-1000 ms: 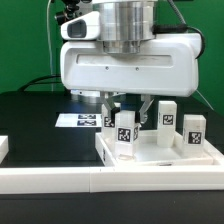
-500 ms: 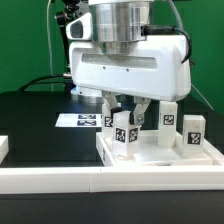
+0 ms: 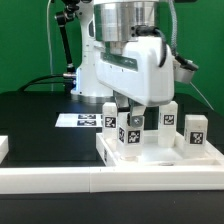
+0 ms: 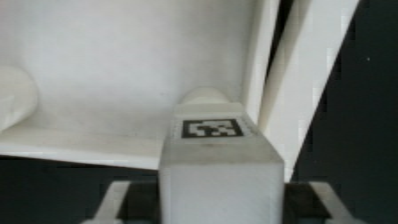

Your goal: Assemble square table

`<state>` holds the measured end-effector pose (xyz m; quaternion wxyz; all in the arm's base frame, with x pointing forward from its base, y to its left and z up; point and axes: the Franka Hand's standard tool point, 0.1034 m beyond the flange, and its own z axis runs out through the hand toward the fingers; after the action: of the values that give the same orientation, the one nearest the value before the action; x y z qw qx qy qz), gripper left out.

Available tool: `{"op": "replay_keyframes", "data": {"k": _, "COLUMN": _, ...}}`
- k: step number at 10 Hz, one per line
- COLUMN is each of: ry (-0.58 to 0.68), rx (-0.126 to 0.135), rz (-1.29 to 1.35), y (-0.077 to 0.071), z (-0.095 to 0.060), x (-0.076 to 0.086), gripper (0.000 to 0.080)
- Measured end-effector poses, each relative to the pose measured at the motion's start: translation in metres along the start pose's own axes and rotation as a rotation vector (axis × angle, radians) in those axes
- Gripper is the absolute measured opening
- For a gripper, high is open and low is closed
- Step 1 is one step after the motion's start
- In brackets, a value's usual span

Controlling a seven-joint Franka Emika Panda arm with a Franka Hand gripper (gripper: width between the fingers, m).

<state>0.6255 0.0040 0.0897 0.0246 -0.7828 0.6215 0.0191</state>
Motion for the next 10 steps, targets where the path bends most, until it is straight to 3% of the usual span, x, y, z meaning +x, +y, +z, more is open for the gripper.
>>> {"op": "replay_keyframes", "data": {"k": 4, "ry": 0.0, "rx": 0.001, "rz": 0.104, "y": -0.0001, "z": 0.0004, "x": 0.0, "gripper": 0.0288}}
{"op": "replay_keyframes", "data": {"k": 5, "ry": 0.0, "rx": 0.0, "rz": 0.077, "y": 0.0, "z": 0.0006, "x": 0.0, "gripper": 0.047}}
{"op": "replay_keyframes", "data": {"k": 6, "ry": 0.0, "rx": 0.0, "rz": 0.077, "y": 0.0, "z": 0.0007, "x": -0.0002, "gripper": 0.0593}}
{"op": "replay_keyframes", "data": {"k": 10, "ry": 0.004, "rx": 0.0, "rz": -0.248, "y": -0.0018, "z": -0.0007, "x": -0.0001, "gripper": 0.0647}}
